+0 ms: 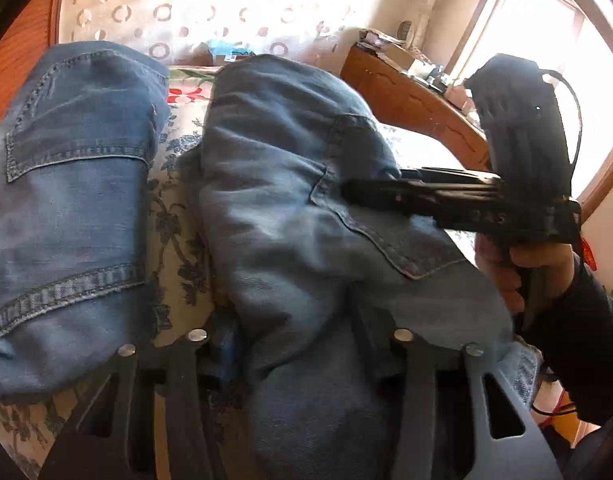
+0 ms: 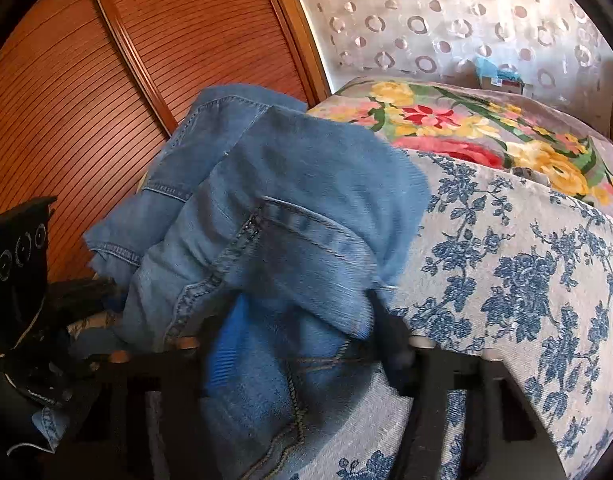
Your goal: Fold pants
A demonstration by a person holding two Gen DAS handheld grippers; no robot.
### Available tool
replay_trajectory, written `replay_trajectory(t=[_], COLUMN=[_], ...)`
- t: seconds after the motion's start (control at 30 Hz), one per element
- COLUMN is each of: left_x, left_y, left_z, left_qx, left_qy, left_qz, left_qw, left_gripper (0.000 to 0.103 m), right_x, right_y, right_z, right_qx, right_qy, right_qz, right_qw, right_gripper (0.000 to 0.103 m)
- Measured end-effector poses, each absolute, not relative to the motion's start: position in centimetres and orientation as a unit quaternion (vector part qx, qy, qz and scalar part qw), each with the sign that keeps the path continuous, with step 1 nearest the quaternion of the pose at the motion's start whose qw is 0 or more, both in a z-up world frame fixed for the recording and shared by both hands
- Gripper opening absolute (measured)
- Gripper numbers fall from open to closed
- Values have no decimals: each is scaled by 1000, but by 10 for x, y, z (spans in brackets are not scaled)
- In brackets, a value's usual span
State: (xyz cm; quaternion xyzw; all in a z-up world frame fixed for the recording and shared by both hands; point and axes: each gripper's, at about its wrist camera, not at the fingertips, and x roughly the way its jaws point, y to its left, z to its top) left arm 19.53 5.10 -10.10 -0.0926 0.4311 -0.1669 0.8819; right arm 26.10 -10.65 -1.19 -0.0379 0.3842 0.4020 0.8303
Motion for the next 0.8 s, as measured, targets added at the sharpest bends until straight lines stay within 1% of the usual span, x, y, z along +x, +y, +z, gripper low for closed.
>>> replay_trajectory(t=[0.03, 0.07, 0.1, 0.17, 0.33, 0.5, 0.7, 0.8], left_x=[194, 193, 191, 188, 172, 153, 130, 117], left_y=[48, 46, 48, 48, 58, 83, 136, 165], left_z=[-99, -96, -94, -89, -69, -29, 21, 42], left_qx=[-83, -74, -76, -80, -102, -119, -126, -123], left_qy=[428, 423, 419, 415, 379, 322, 262, 240], left_qz=[-167, -163, -160, -168, -174, -163, -121, -89], left_qw=[884, 888, 890, 891, 903, 925, 949, 959], left_gripper=[40, 27, 18, 15, 13, 12, 12, 12], right_x=[259, 255, 250, 241, 212, 183, 158, 151], right_y=[-107, -107, -108, -107, -93, -71, -23, 4], right_z=[-8, -3, 2, 17, 65, 116, 165, 184], right_qx=[-46, -51, -56, -58, -84, -123, -152, -143], right_qy=[378, 369, 359, 340, 287, 229, 174, 155], right_qz=[403, 404, 403, 410, 427, 449, 489, 519], right_qw=[832, 836, 840, 845, 853, 854, 841, 829], right_gripper=[26, 22, 21, 19, 18, 18, 18, 18])
